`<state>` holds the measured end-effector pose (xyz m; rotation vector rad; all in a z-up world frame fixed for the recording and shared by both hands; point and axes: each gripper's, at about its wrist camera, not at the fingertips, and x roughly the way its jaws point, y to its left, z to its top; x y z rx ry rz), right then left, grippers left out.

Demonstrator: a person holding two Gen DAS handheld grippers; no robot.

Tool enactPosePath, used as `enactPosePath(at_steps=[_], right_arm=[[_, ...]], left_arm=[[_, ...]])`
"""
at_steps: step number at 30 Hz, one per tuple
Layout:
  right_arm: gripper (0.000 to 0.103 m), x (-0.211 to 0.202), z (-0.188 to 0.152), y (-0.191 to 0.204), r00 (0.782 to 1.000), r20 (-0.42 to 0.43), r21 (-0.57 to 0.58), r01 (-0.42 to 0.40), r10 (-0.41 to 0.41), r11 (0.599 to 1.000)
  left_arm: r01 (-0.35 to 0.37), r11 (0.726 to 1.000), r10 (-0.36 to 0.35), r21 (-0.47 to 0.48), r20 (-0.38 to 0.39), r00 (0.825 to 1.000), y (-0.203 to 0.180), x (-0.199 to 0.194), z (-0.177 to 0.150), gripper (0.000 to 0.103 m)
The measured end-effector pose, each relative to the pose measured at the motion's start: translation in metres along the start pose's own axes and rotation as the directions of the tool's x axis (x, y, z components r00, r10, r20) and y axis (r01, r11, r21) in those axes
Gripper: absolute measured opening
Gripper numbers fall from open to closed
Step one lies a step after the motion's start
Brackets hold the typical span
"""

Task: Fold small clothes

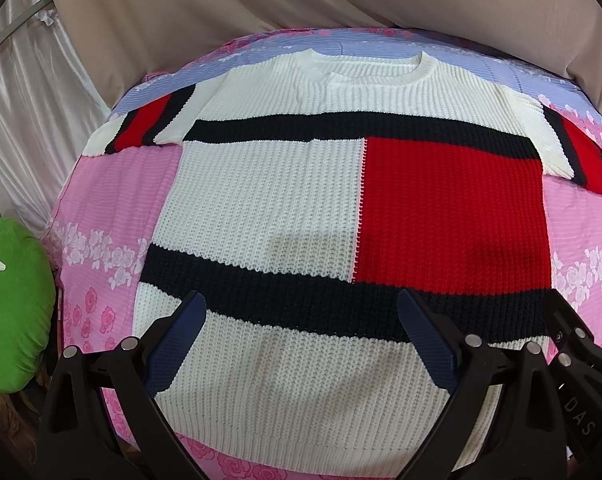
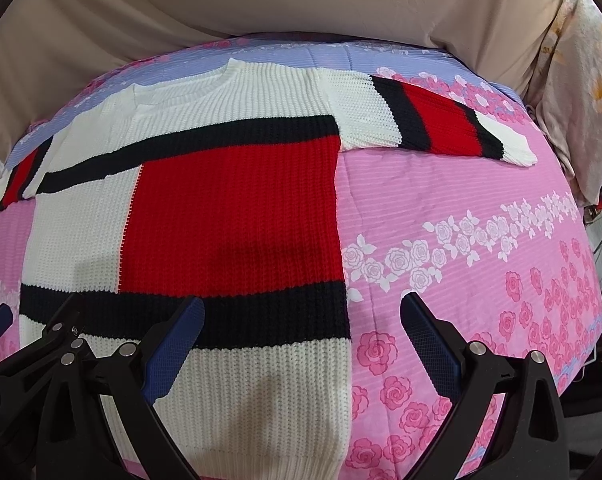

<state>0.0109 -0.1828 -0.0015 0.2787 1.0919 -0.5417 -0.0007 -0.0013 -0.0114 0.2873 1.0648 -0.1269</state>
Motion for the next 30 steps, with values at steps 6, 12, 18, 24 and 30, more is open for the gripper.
enactPosePath(at_steps=[6, 12, 18, 24, 30], right_arm=[[0.097, 0.023, 0.012, -0.018, 0.987, -0.051, 0.058, -0.146, 0.149, 0.987], [0.094, 0.075, 0.063, -0.15, 0.991, -0.001, 0.306, -0.125, 0.131, 0.944], [0.094, 0.13, 0.112, -0.326, 0.989, 0.136, 0.591, -0.134, 0.065, 0.795], [0.079, 0.18, 0.144, -0.387, 0.994, 0.104, 0.672, -0.081, 0.014, 0.736], [0.014, 0.174, 0.175, -0.36, 0.972, 0.199, 0.663, -0.226, 0.124, 0.714]], left_arm=[[0.041, 0.998, -0.042, -0.046, -0.027, 0.999, 0.008, 0.01, 0.011, 0.095], [0.051, 0.997, -0.052, -0.053, -0.027, 0.998, 0.009, 0.023, 0.03, 0.095], [-0.004, 0.999, 0.001, -0.037, -0.083, 0.997, 0.001, 0.042, 0.039, 0.095], [-0.057, 0.998, 0.052, -0.035, -0.128, 0.99, 0.001, 0.057, 0.044, 0.095], [-0.056, 0.998, 0.054, -0.013, -0.145, 0.988, 0.003, 0.066, 0.049, 0.096]])
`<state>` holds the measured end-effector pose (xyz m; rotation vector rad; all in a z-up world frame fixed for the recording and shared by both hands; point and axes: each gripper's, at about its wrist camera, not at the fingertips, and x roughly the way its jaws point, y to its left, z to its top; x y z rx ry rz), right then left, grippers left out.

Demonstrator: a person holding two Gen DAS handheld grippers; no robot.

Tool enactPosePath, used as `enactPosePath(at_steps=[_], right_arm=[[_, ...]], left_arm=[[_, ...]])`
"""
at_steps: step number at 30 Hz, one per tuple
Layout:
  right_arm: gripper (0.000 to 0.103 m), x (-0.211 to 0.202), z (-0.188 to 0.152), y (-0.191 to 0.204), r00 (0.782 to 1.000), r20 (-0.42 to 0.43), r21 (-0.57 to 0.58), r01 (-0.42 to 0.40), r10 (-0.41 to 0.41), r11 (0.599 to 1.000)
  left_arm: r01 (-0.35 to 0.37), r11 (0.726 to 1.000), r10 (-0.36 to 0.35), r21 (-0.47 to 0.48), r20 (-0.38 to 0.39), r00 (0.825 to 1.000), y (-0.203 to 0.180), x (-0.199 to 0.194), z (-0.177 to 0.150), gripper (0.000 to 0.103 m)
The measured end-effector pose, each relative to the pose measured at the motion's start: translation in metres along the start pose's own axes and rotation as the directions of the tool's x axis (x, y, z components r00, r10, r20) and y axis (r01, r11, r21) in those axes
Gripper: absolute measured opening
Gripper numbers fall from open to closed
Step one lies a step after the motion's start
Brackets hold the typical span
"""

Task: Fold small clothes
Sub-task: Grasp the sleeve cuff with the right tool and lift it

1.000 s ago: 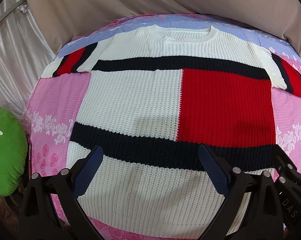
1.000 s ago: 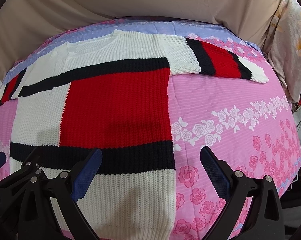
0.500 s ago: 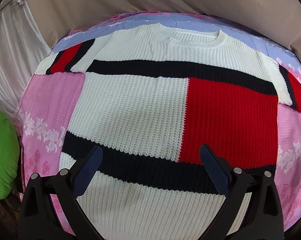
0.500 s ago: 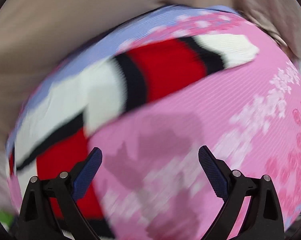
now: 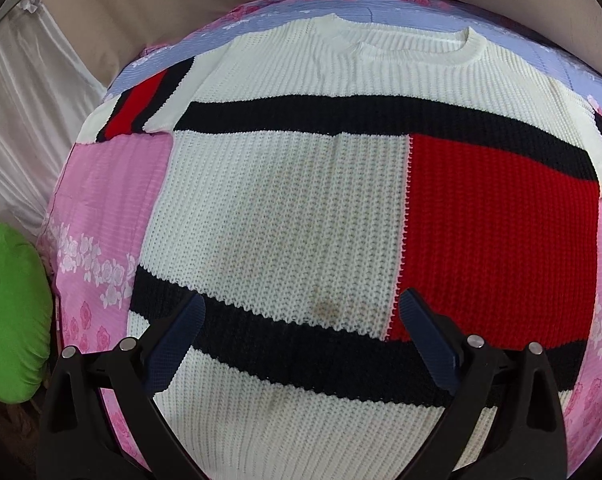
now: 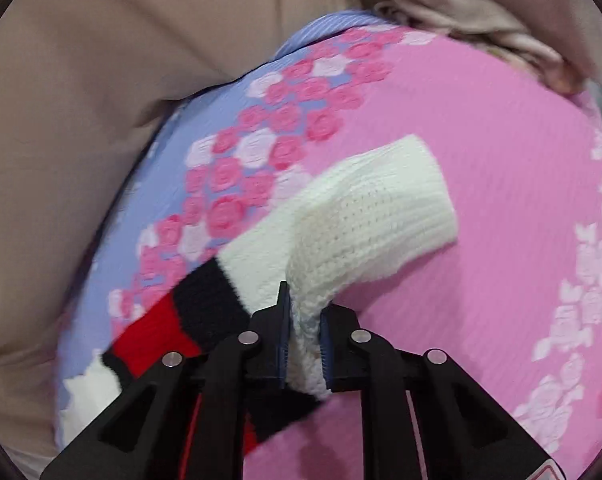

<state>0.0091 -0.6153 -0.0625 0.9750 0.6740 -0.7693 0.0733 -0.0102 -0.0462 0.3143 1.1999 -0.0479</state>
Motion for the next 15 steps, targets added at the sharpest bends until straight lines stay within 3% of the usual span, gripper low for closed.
enactPosePath(at_steps=[3, 6, 8, 10, 12, 13, 14, 15], right_arm=[[0.013, -0.03, -0.014, 0.082, 0.982, 0.017, -0.184, -0.181, 0.187, 0.966], [0.013, -0.063, -0.047, 0.174, 0.932, -0.035, -0.357, -0.349, 0.361, 0.866], [0.013, -0.086, -0.088, 0.245, 0.868, -0.128, -0.453, -0.482, 0.481, 0.75], [0.015, -0.095, -0.132, 0.298, 0.811, -0.224, -0.507, -0.57, 0.54, 0.646], [0.024, -0.089, -0.19, 0.347, 0.753, -0.361, -0.535, -0.65, 0.55, 0.539], [0.036, -0.081, -0.215, 0.361, 0.748, -0.398, -0.557, -0.657, 0.531, 0.508], [0.039, -0.075, -0.238, 0.37, 0.766, -0.41, -0.596, -0.636, 0.496, 0.49], [0.039, -0.069, -0.257, 0.374, 0.8, -0.4, -0.641, -0.593, 0.448, 0.486]], left_arm=[[0.008, 1.0, -0.008, 0.001, 0.003, 1.0, 0.003, 0.003, 0.003, 0.096], [0.015, 1.0, -0.015, -0.004, 0.005, 1.0, 0.006, 0.005, 0.006, 0.096], [0.02, 1.0, -0.02, -0.015, 0.006, 1.0, 0.008, 0.006, 0.006, 0.096], [0.034, 0.999, -0.034, -0.029, 0.004, 0.999, 0.013, 0.007, 0.007, 0.096], [0.077, 0.995, -0.077, -0.057, -0.007, 0.997, 0.021, 0.009, 0.009, 0.096], [0.111, 0.991, -0.113, -0.074, -0.012, 0.994, 0.027, 0.01, 0.011, 0.097], [0.162, 0.981, -0.165, -0.108, -0.018, 0.986, 0.037, 0.012, 0.015, 0.097], [0.202, 0.969, -0.206, -0.14, -0.015, 0.978, 0.045, 0.013, 0.019, 0.097]])
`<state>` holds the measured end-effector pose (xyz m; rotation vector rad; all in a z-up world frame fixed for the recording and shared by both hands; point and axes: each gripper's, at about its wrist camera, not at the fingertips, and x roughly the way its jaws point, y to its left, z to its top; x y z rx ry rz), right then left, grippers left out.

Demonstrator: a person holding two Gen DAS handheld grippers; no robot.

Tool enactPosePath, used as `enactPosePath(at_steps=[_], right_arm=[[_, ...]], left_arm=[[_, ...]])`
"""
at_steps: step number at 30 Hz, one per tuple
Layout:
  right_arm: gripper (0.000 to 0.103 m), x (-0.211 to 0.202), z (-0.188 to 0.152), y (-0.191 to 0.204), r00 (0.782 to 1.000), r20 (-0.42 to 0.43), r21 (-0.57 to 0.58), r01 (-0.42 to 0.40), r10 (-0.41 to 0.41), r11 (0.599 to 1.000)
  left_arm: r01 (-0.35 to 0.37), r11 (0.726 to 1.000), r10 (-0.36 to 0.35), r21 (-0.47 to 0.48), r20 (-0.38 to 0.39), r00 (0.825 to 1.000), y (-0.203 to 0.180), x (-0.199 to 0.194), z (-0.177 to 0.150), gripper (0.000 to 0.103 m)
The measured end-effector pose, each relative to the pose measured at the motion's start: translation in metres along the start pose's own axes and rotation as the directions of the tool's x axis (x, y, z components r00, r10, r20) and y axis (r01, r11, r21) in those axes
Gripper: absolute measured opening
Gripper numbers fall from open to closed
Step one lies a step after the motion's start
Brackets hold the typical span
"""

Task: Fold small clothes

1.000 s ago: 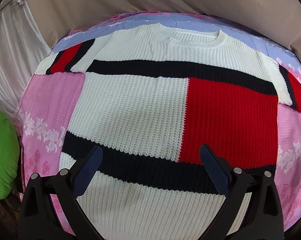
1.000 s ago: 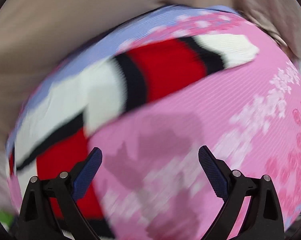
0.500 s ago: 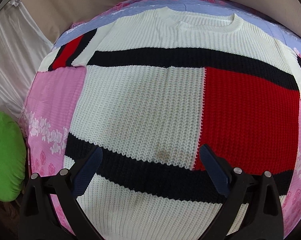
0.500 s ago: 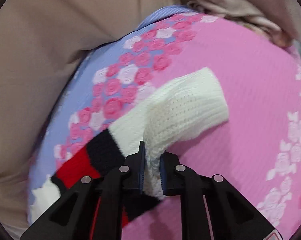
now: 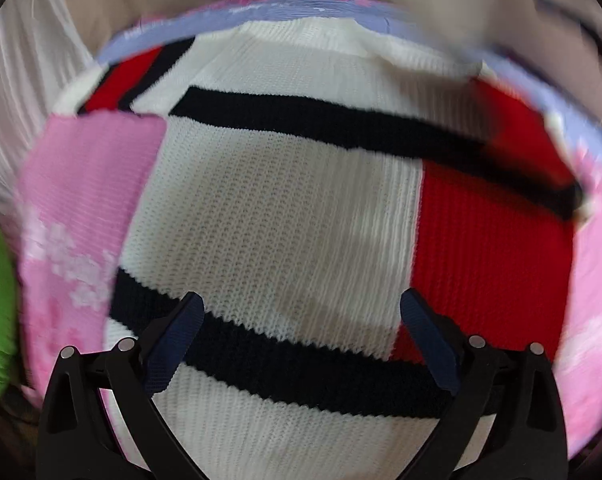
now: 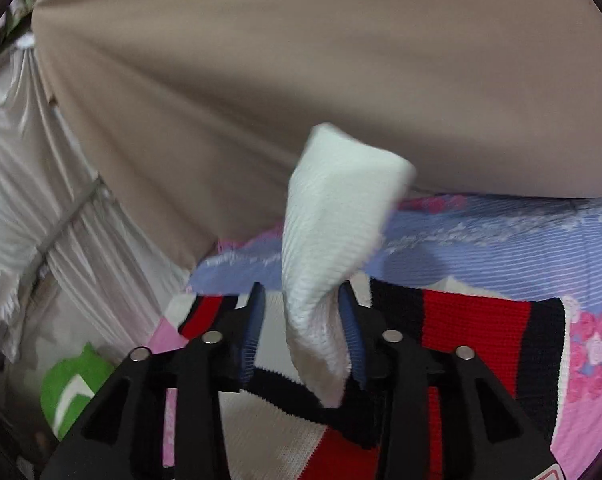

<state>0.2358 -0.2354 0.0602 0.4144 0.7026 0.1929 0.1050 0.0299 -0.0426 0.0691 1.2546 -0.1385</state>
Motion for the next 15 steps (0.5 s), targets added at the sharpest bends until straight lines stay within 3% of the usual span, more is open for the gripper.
enactPosePath(at_steps=[3, 5, 8, 9, 11, 13, 15], right_arm=[[0.041, -0.014, -0.034, -0.01, 0.996, -0.006, 0.04, 0.085, -0.085, 0.996], [0.057, -0.036, -0.063, -0.035, 0.984, -0.01, 0.119, 0.179, -0.179, 0.977], [0.06, -0.059, -0.104, -0.076, 0.928, -0.092, 0.148, 0.372, -0.362, 0.916], [0.06, -0.059, -0.114, -0.09, 0.909, -0.139, 0.155, 0.412, -0.393, 0.898], [0.06, -0.056, -0.133, -0.109, 0.893, -0.2, 0.186, 0.439, -0.403, 0.879], [0.06, -0.047, -0.14, -0.12, 0.898, -0.222, 0.21, 0.424, -0.379, 0.881], [0.06, -0.034, -0.145, -0.127, 0.918, -0.22, 0.261, 0.381, -0.33, 0.887]], left_arm=[[0.15, 0.979, -0.148, -0.139, 0.022, 0.989, 0.03, 0.004, 0.031, 0.098], [0.227, 0.947, -0.226, -0.227, 0.03, 0.974, 0.045, 0.016, 0.055, 0.098], [0.283, 0.892, -0.28, -0.351, 0.061, 0.958, 0.059, 0.046, 0.094, 0.098], [0.279, 0.887, -0.275, -0.368, 0.065, 0.959, 0.058, 0.056, 0.104, 0.098], [0.26, 0.892, -0.258, -0.37, 0.055, 0.964, 0.053, 0.083, 0.122, 0.098], [0.191, 0.924, -0.164, -0.331, 0.108, 0.98, 0.038, 0.085, 0.135, 0.095], [0.215, 0.942, -0.191, -0.258, 0.114, 0.975, 0.022, 0.088, 0.144, 0.068]])
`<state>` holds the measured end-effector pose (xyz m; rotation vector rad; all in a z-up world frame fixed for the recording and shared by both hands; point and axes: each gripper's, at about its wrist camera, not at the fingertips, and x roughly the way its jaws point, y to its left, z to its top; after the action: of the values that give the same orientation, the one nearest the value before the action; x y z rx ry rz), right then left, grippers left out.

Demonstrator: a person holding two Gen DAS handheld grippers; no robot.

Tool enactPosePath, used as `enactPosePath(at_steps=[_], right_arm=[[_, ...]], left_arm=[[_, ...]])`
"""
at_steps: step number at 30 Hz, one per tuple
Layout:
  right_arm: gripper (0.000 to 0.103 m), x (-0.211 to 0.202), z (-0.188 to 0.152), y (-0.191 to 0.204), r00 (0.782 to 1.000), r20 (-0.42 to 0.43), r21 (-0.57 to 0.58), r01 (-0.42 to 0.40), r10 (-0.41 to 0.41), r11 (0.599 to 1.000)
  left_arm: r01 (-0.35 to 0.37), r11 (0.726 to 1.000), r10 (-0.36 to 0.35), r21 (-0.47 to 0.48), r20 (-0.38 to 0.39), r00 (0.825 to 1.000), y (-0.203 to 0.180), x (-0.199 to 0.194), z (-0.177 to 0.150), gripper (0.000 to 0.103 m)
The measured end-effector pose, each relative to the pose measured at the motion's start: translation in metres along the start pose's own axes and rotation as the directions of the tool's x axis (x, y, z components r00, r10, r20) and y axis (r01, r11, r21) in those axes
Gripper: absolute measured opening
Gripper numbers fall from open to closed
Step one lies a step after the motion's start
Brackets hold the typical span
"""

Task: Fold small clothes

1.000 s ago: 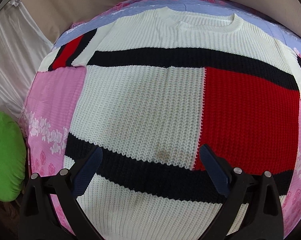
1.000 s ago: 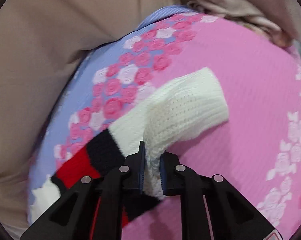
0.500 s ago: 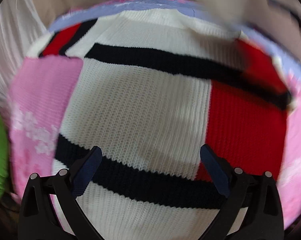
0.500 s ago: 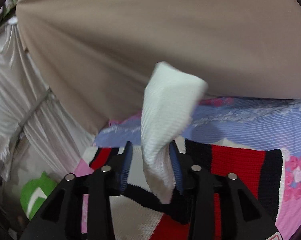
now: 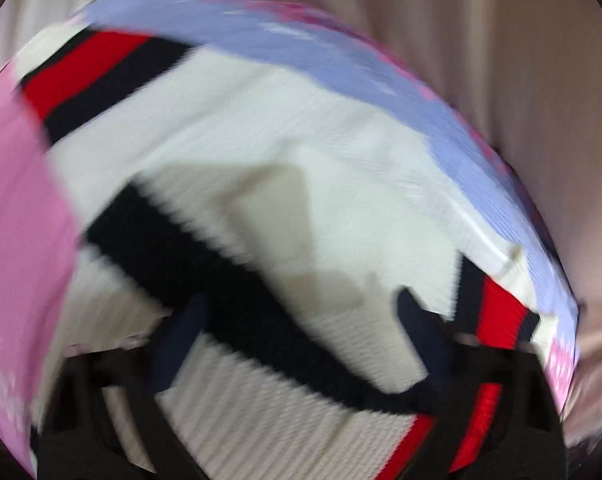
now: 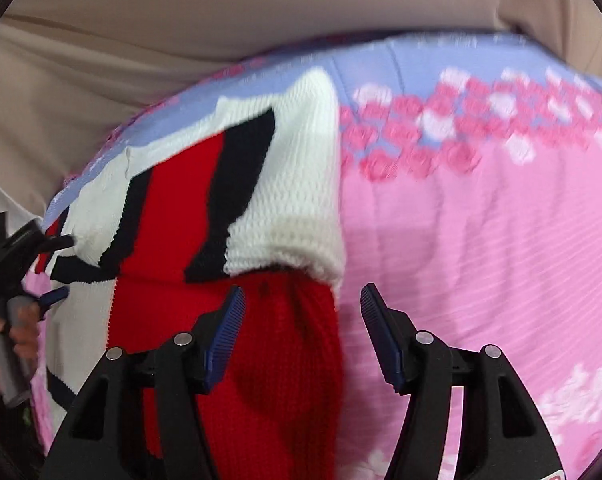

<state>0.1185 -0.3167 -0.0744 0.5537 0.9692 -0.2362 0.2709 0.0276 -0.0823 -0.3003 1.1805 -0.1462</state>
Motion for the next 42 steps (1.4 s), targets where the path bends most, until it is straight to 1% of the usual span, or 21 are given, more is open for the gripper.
enactPosePath(at_steps=[2, 3, 4, 5, 9, 13, 16, 18, 19, 22, 24, 27, 30, 32, 33, 34, 35, 36, 38, 40, 42], right_arm=[[0.056, 0.011, -0.001, -0.002, 1.0, -0.001, 0.055, -0.029, 0.029, 0.998], [0.048, 0.013, 0.002, -0.004, 0.999, 0.009, 0.083, -0.054, 0.053, 0.995], [0.013, 0.014, 0.001, -0.003, 0.997, 0.024, 0.106, -0.077, 0.074, 0.991], [0.012, 0.011, 0.004, -0.004, 0.997, 0.036, 0.117, -0.067, 0.063, 0.991], [0.01, -0.029, 0.018, -0.039, 0.989, 0.148, 0.174, -0.026, 0.0, 0.984], [0.009, -0.006, 0.005, -0.066, 0.995, 0.044, 0.159, 0.082, -0.09, 0.984], [0.011, -0.009, 0.004, -0.06, 0.994, 0.059, 0.15, 0.087, -0.097, 0.985], [0.014, -0.016, 0.005, -0.045, 0.992, 0.06, 0.131, 0.105, -0.113, 0.986], [0.016, -0.019, 0.006, -0.032, 0.988, 0.072, 0.1, 0.129, -0.136, 0.987], [0.035, -0.037, -0.004, 0.006, 0.969, 0.128, -0.001, 0.212, -0.21, 0.977], [0.042, -0.049, -0.017, 0.024, 0.972, 0.138, -0.042, 0.196, -0.189, 0.98], [0.049, -0.068, -0.041, 0.037, 0.982, 0.115, -0.065, 0.155, -0.147, 0.986], [0.049, -0.065, -0.064, 0.068, 0.993, 0.066, -0.073, 0.099, -0.095, 0.992], [0.05, -0.06, -0.079, 0.091, 0.997, 0.039, -0.079, 0.074, -0.071, 0.994], [0.05, -0.057, -0.085, 0.1, 0.998, 0.028, -0.086, 0.066, -0.064, 0.994], [0.051, -0.053, -0.09, 0.111, 0.998, 0.01, -0.099, 0.058, -0.057, 0.993], [0.051, -0.051, -0.094, 0.119, 0.999, 0.001, -0.107, 0.054, -0.054, 0.993], [0.051, -0.049, -0.098, 0.126, 0.999, -0.009, -0.113, 0.044, -0.045, 0.993], [0.051, -0.046, -0.105, 0.139, 0.999, -0.025, -0.13, 0.032, -0.036, 0.991], [0.051, -0.047, -0.109, 0.146, 0.999, -0.03, -0.145, 0.022, -0.027, 0.989], [0.051, -0.051, -0.11, 0.147, 1.0, -0.017, -0.149, 0.018, -0.021, 0.989]], left_arm=[[-0.025, 0.999, 0.025, 0.038, 0.004, 1.0, -0.016, 0.004, 0.002, 0.033], [-0.026, 0.999, 0.025, 0.038, 0.009, 1.0, -0.02, 0.004, 0.003, 0.025], [-0.027, 0.999, 0.026, 0.034, 0.009, 1.0, -0.023, 0.005, 0.004, 0.01], [0.01, 1.0, -0.01, 0.023, 0.014, 1.0, -0.024, 0.004, 0.005, 0.008], [0.026, 0.999, -0.025, 0.025, -0.013, 1.0, -0.033, 0.013, -0.002, 0.008], [-0.016, 0.996, 0.012, 0.083, 0.044, 0.999, -0.044, 0.02, -0.009, 0.009], [0.072, 0.997, -0.072, 0.0, 0.021, 0.997, -0.025, 0.011, 0.005, 0.013], [0.083, 0.995, -0.079, -0.048, 0.089, 0.993, 0.003, -0.01, 0.022, 0.014], [0.063, 0.996, -0.055, -0.062, 0.122, 0.991, 0.016, -0.02, 0.029, 0.02], [-0.032, 0.987, 0.066, -0.161, 0.212, 0.975, 0.083, -0.047, 0.074, 0.069], [-0.113, 0.96, 0.178, -0.257, 0.247, 0.952, 0.142, -0.053, 0.113, 0.072], [-0.187, 0.899, 0.287, -0.397, 0.21, 0.935, 0.222, -0.041, 0.159, 0.073], [-0.2, 0.828, 0.328, -0.524, 0.163, 0.931, 0.293, -0.032, 0.175, 0.072], [-0.168, 0.792, 0.302, -0.587, 0.137, 0.943, 0.323, -0.017, 0.19, 0.065], [-0.161, 0.793, 0.31, -0.588, 0.162, 0.937, 0.326, -0.017, 0.195, 0.065], [-0.147, 0.806, 0.298, -0.574, 0.177, 0.938, 0.325, -0.014, 0.203, 0.046], [-0.135, 0.819, 0.268, -0.558, 0.163, 0.95, 0.325, -0.008, 0.21, 0.02], [-0.13, 0.832, 0.247, -0.539, 0.151, 0.957, 0.32, -0.004, 0.218, 0.01], [-0.126, 0.858, 0.254, -0.498, 0.197, 0.947, 0.304, -0.018, 0.234, 0.006], [-0.1, 0.907, 0.233, -0.409, 0.29, 0.928, 0.265, -0.045, 0.24, 0.006], [-0.048, 0.965, 0.15, -0.257, 0.395, 0.906, 0.191, -0.083, 0.24, 0.005]])
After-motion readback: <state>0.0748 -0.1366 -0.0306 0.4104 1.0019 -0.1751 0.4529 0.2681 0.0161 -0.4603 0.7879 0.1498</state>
